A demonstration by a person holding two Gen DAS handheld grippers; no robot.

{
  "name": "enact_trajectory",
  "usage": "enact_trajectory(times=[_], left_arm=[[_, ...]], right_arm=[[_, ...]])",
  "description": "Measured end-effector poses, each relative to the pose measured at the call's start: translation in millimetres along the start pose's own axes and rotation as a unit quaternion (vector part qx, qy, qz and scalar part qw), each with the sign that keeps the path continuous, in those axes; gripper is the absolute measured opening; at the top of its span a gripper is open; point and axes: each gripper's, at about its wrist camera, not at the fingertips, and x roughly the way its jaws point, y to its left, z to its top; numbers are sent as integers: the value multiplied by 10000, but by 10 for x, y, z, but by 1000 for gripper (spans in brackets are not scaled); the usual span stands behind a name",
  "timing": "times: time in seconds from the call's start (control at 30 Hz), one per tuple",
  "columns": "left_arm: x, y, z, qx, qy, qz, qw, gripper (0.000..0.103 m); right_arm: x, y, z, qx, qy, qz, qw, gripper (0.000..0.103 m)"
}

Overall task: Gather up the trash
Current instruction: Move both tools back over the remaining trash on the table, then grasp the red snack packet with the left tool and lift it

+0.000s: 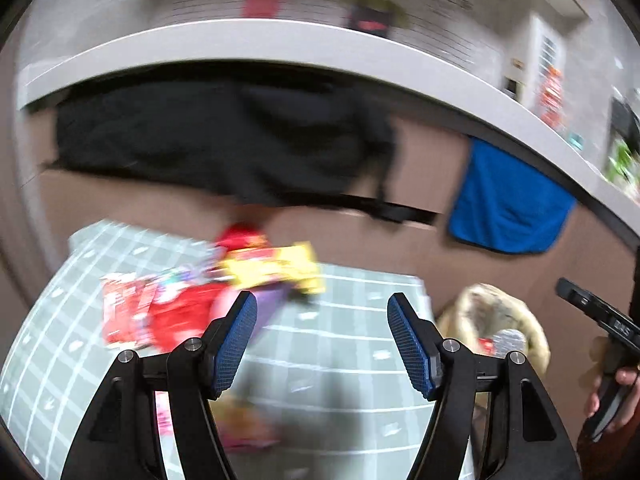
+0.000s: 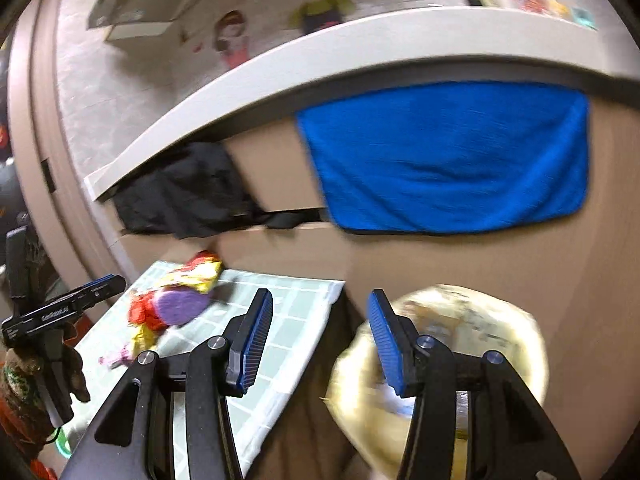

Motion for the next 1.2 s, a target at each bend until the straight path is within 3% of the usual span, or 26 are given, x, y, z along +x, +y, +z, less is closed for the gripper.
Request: enact_trajectory(times=[0.23,0.33,0.47,0.63,0.77,0.87,1.0,1.1,1.2], left_arm=[[-73,1050,-158,-830,91,311,9960,68],[62,1421,-201,-1035,221,331,9938,68],[341,1803,-219,-1111,447,628,9908,68],[826,2110,-223,-1464,977,422,9835,68],[1137,2258,-219,-1722,1098,421,9780,68],[1235,2301,-237,-2039,1189,71,9717,68],[1194,2226,-280,-2022,1323,13,9704,53],[1034,2156,-326,-1970,1292,-154,9717,27],[792,2078,-383,-1912,1216,-253,9737,24]], right_arm=[[342,713,-34,-448,360,455,9973,47],[493,875,-68,-480,530,590,9957,47],[683,1065,-131,-516,781,729,9929,47],[880,1230,-194,-641,1054,734,9896,47],[1026,1310,-219,-661,1242,731,9873,47],[1091,1390,-223,-756,1347,735,9853,47],[1119,1494,-237,-892,1376,746,9836,47],[1125,1582,-272,-919,1410,872,9819,47],[1133,1708,-334,-1022,1443,991,9792,47]])
